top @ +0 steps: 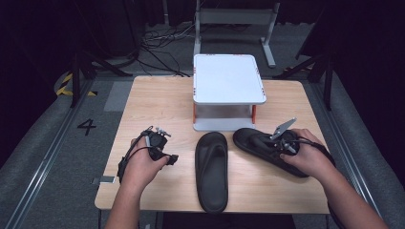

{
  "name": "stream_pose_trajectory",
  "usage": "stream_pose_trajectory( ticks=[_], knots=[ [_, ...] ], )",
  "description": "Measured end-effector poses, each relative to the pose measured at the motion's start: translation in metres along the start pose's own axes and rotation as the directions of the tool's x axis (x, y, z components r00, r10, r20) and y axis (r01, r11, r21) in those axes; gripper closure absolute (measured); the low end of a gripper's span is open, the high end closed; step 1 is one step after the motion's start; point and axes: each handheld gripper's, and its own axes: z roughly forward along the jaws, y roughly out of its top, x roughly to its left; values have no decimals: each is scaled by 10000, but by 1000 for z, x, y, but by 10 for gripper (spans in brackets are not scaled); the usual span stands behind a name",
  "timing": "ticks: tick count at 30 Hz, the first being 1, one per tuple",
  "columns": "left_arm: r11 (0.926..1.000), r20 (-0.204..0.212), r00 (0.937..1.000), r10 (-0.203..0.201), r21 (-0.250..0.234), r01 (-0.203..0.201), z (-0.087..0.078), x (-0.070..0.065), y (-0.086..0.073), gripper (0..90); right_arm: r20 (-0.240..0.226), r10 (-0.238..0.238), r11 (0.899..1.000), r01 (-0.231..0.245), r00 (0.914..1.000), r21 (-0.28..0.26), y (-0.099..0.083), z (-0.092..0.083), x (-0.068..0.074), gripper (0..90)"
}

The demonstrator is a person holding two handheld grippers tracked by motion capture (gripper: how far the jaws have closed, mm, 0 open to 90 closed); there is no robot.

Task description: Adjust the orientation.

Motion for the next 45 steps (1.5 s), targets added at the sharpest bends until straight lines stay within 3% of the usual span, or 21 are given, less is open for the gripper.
stream_pose_trajectory(
  ticks=[3, 8, 12, 14, 16, 17, 18, 19, 22, 25, 28, 29, 30, 31, 32, 33, 34, 37, 41, 45],
  knots=[
    [10000, 14, 10000, -29, -26, 29, 0, -1, 0, 335, -67, 440, 9990, -441, 9990, -82, 5, 4, 19, 804],
    [10000, 19, 10000, 63, 34, -64, 0, -2, 0, 335, 351, 926, 9957, -927, 9951, -4, 13, 11, 40, 805],
    [9999, 44, 9999, 122, 72, -122, 3, -3, 1, 335, 292, 1449, 9888, -1437, 9890, -412, 13, 13, 47, 705],
    [9999, 65, 9999, 124, 100, -125, 4, -3, 1, 335, 179, 1421, 9888, -1411, 9897, -490, 13, 14, 47, 662],
    [9998, 59, 9999, 135, 145, -136, 5, -4, 1, 335, -358, 1662, 9817, -1687, 9854, -879, 9, 14, 44, 602],
    [9998, 76, 9998, 165, 145, -166, 5, -4, 2, 335, -871, 1809, 9744, -1905, 9796, -1195, 3, 7, 36, 567],
    [9998, 76, 9998, 165, 145, -166, 5, -4, 2, 335, -995, 1836, 9706, -1964, 9779, -1391, 0, 3, 32, 558],
    [9997, 61, 9998, 197, 153, -198, 5, -4, 2, 335, -995, 1836, 9706, -1964, 9779, -1391, 0, 3, 32, 558],
    [9997, 41, 9999, 160, 195, -160, 7, -4, 2, 335, -857, 2298, 9458, -2432, 9695, -2153, -20, -16, 5, 566],
    [9994, 52, 9996, 268, 223, -269, 9, -5, 3, 335, 145, 2981, 9360, -2893, 9544, -2007, -41, -16, -21, 576],
    [9991, 97, 9995, 296, 313, -298, 10, -7, 4, 335, 1000, 3550, 9285, -3381, 9295, -1532, -58, -10, -39, 601],
    [9991, 113, 9995, 289, 297, -292, 10, -7, 4, 334, 1691, 3887, 9192, -3685, 9057, -1389, -65, -5, -45, 617],
    [9992, 117, 9995, 277, 298, -280, 10, -7, 5, 334, 2279, 3903, 9205, -3734, 8920, -1153, -69, -2, -49, 628],
    [9992, 117, 9995, 277, 298, -280, 10, -7, 5, 333, 2279, 3903, 9205, -3734, 8920, -1153, -69, -2, -49, 628],
    [9991, 103, 9995, 306, 304, -309, 10, -7, 5, 333, 2472, 3977, 9175, -3846, 8836, -1013, -72, 2, -53, 645],
    [9991, 144, 9994, 330, 276, -334, 10, -7, 6, 333, 2251, 4131, 9105, -4056, 8825, -805, -76, 8, -56, 654],
    [9991, 139, 9994, 318, 262, -322, 11, -8, 7, 333, 2084, 4139, 9101, -4079, 8861, -732, -77, 12, -57, 654],
    [9988, 196, 9992, 357, 314, -363, 13, -9, 9, 333, 1663, 3968, 9176, -3944, 9027, -487, -77, 25, -55, 626],
    [9984, 267, 9987, 440, 347, -449, 15, -11, 11, 329, 1483, 3867, 9222, -3814, 9102, -642, -76, 35, -51, 573],
    [9978, 355, 9979, 540, 369, -553, 18, -13, 14, 328, 952, 3726, 9279, -3693, 9231, -516, -75, 35, -46, 615]
  ],
)
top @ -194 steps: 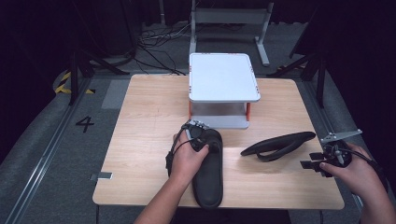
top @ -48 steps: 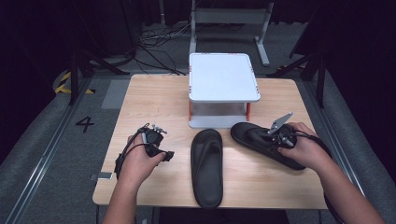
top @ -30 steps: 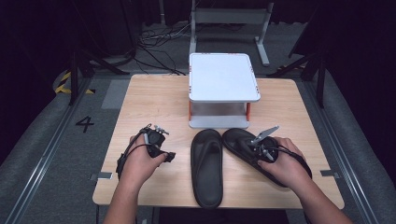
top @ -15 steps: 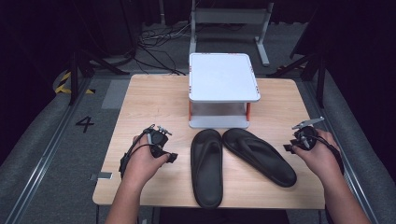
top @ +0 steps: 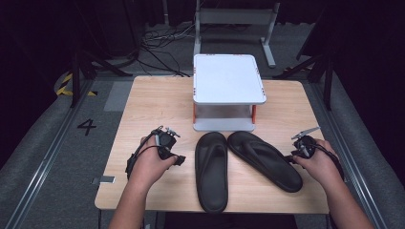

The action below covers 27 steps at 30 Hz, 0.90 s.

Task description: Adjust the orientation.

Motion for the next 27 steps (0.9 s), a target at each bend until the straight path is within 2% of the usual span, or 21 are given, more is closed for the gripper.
stream_pose_trajectory(
  ticks=[4, 7, 9, 10, 12, 13, 17, 18, 21, 23, 24, 27],
  knots=[
    [9996, 224, 9994, 250, 135, -253, 5, -6, 4, 325, -965, 292, 9995, -280, 9949, 138, -2, -4, 7, 621],
    [9983, 371, 9979, 527, 245, -536, 10, -12, 8, 323, -1411, 197, 9983, -118, 9898, 568, -2, -8, 20, 630],
    [9978, 421, 9974, 587, 291, -599, 12, -14, 9, 322, -1522, 128, 9980, -32, 9883, 632, -2, -9, 24, 634],
    [9962, 502, 9960, 738, 420, -759, 17, -18, 11, 322, -1793, -78, 9960, 237, 9838, 865, -1, -9, 37, 634],
    [9954, 515, 9953, 822, 460, -846, 19, -19, 12, 322, -1793, -175, 9955, 339, 9836, 888, -1, -10, 43, 635],
    [9944, 575, 9945, 870, 544, -901, 22, -21, 13, 321, -1888, -483, 9934, 669, 9808, 931, 1, -10, 54, 635],
    [9930, 644, 9932, 966, 621, -1006, 25, -24, 14, 321, -2485, -822, 9895, 1088, 9651, 953, 5, -9, 72, 631],
    [9928, 665, 9928, 992, 611, -1032, 26, -24, 14, 321, -2485, -822, 9895, 1088, 9651, 953, 5, -9, 72, 631],
    [9929, 654, 9931, 970, 626, -1011, 25, -26, 14, 321, -2767, -1091, 9860, 1394, 9547, 919, 8, -8, 85, 627],
    [9927, 640, 9929, 1008, 605, -1046, 25, -25, 14, 320, -2782, -1104, 9861, 1401, 9542, 889, 8, -8, 87, 623],
    [9928, 644, 9931, 981, 631, -1022, 25, -26, 13, 320, -2893, -1170, 9858, 1465, 9501, 824, 9, -8, 92, 607],
    [9926, 627, 9929, 1009, 622, -1048, 25, -26, 14, 319, -2889, -1265, 9841, 1567, 9490, 838, 10, -8, 95, 598]
  ],
)
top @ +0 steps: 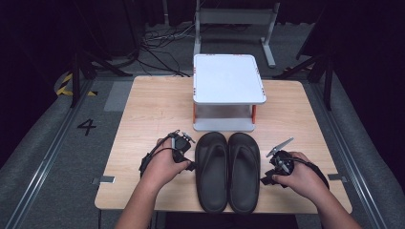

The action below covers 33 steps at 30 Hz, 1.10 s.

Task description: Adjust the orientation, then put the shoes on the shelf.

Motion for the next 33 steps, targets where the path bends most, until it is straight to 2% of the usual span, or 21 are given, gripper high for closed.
stream_pose_trajectory(
  ticks=[3, 6, 11, 13, 15, 17, 19, 21, 24, 25, 29, 33],
  knots=[
    [10000, 19, 10000, -10, -13, 10, -1, 0, 0, 318, 61, -103, 9999, 104, 9999, -17, 0, 0, 0, 592],
    [10000, 12, 10000, -44, -11, 44, -3, 1, -1, 317, -7, 58, 9998, -58, 10000, -182, -1, -2, 0, 572],
    [9989, -56, 9996, -270, -390, 267, -17, 10, -3, 315, 181, 147, 9961, -131, 9997, -868, 0, -18, 3, 541],
    [9992, -185, 9998, -124, -395, 117, -24, 13, -6, 311, 208, 154, 9924, -128, 9997, -1226, 3, -25, 8, 513],
    [9988, -296, 9994, -164, -470, 150, -32, 19, -13, 308, 301, 205, 9878, -156, 9993, -1549, 5, -30, 13, 483],
    [9963, -468, 9980, -427, -766, 390, -39, 27, -25, 309, 412, 208, 9830, -130, 9989, -1831, 11, -32, 21, 458],
    [9962, -490, 9972, -566, -683, 532, -42, 35, -38, 308, 437, 148, 9801, -58, 9989, -1985, 19, -31, 29, 435],
    [9965, -462, 9973, -568, -639, 538, -42, 38, -42, 308, 447, 148, 9786, -53, 9989, -2056, 23, -30, 34, 427],
    [9945, -329, 9968, -729, -775, 702, -45, 46, -50, 307, 483, 13, 9770, 90, 9988, -2131, 35, -24, 47, 408],
    [9922, -406, 9959, -803, -988, 760, -47, 49, -51, 307, 485, 12, 9761, 94, 9988, -2170, 40, -20, 55, 404],
    [9915, -318, 9961, -818, -1040, 781, -48, 49, -53, 307, 406, 136, 9747, -42, 9991, -2235, 46, -16, 64, 385],
    [9904, -304, 9944, -1016, -975, 982, -44, 48, -57, 308, 361, 200, 9752, -115, 9991, -2210, 49, -6, 71, 351]
  ],
)
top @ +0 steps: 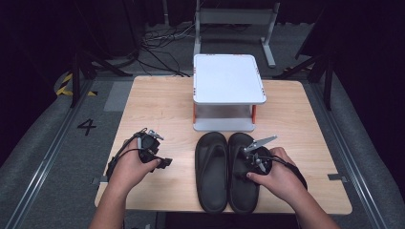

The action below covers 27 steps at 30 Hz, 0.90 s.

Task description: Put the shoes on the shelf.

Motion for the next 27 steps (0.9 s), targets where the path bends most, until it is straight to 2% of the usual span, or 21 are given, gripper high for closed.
stream_pose_trajectory(
  ticks=[2, 11, 15, 18, 22, 23, 27],
  knots=[
    [9996, -68, 10000, -39, 282, 41, 2, 0, -3, 308, 35, -101, 9999, 101, 9999, -2, 0, 5, 3, 345],
    [9992, -119, 9996, -265, 302, 268, 3, 2, -13, 308, -201, 68, 9985, -57, 9998, 549, 2, 24, 9, 334],
    [9988, -116, 9994, -332, 351, 336, 3, 3, -17, 308, -320, 209, 9985, -192, 9993, 518, 5, 28, 11, 334],
    [9987, -149, 9991, -399, 327, 404, 2, 3, -19, 308, -206, 390, 9984, -380, 9990, 427, 8, 32, 9, 313],
    [9980, -194, 9988, -452, 425, 460, 2, 3, -22, 308, -210, 358, 9981, -347, 9991, 512, 10, 32, 10, 333],
    [9976, -227, 9983, -541, 422, 550, 2, 2, -23, 308, -254, 490, 9986, -485, 9985, 217, 11, 32, 12, 337],
    [9971, -257, 9982, -545, 513, 557, 3, 2, -26, 307, -13, 331, 9992, -330, 9995, 246, 12, 39, 12, 324]
  ],
)
